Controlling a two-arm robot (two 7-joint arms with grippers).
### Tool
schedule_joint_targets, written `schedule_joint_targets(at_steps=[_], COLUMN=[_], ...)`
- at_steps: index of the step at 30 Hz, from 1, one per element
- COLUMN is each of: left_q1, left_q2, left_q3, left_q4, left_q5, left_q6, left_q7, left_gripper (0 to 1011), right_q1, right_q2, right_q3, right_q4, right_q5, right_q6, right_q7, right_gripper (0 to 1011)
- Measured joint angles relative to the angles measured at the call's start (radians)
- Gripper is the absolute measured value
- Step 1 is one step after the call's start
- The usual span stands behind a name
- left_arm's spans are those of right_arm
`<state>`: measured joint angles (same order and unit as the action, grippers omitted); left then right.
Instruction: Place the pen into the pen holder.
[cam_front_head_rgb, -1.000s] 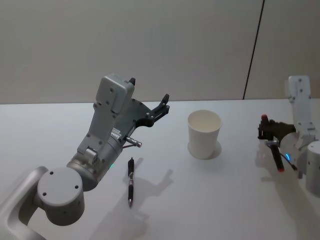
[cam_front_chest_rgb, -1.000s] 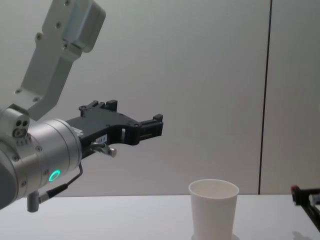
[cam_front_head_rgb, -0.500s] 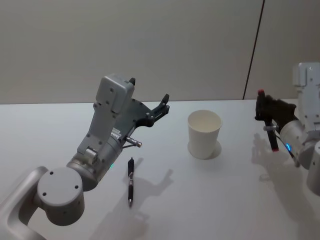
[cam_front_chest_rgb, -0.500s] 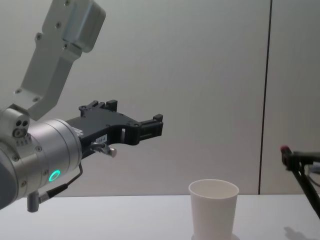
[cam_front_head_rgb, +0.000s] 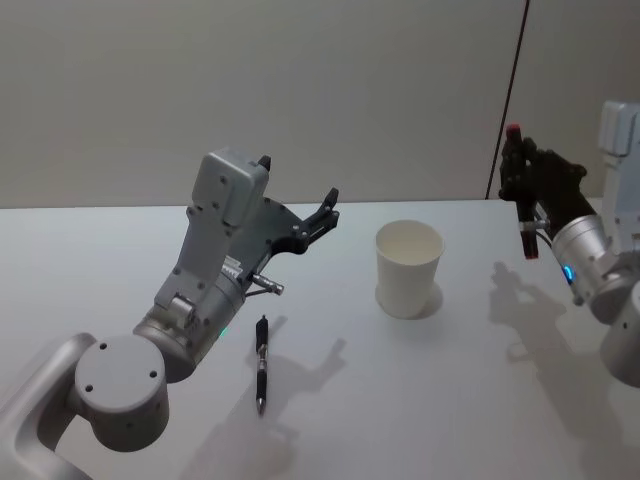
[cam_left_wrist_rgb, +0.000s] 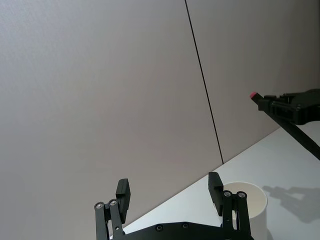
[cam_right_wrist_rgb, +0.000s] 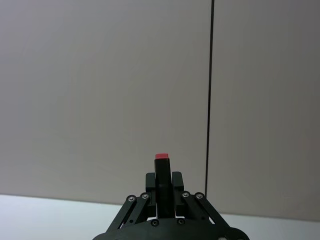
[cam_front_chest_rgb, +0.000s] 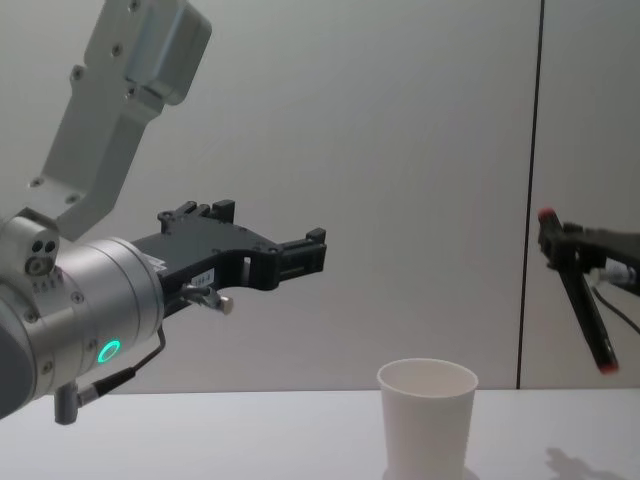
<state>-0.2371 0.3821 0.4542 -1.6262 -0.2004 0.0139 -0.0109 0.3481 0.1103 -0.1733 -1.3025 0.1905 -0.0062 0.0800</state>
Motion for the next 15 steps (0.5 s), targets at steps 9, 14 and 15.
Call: schedule_joint_targets(at_steps=[9, 14, 15], left_q1=[0.0, 0.0, 0.0], left_q2=[0.0, 0.0, 0.0], left_q3=[0.0, 0.0, 0.0], left_q4=[0.0, 0.0, 0.0], left_q5=[0.0, 0.0, 0.0], left_q6=[0.0, 0.0, 0.0], left_q7=[0.0, 0.0, 0.0], left_gripper=[1004, 1004, 1004], right_q1=[0.02, 0.028, 0.03], right_q2=[-0.021, -0.033, -0.036], right_q3=[-0.012, -0.02, -0.022], right_q4=[0.033, 0.051, 0.055], right_q5=[0.023, 0.035, 0.038], right_q6=[-0.127, -0.178, -0.193], right_q7=[0.025, 0.036, 0.039], right_gripper=[180, 181, 180])
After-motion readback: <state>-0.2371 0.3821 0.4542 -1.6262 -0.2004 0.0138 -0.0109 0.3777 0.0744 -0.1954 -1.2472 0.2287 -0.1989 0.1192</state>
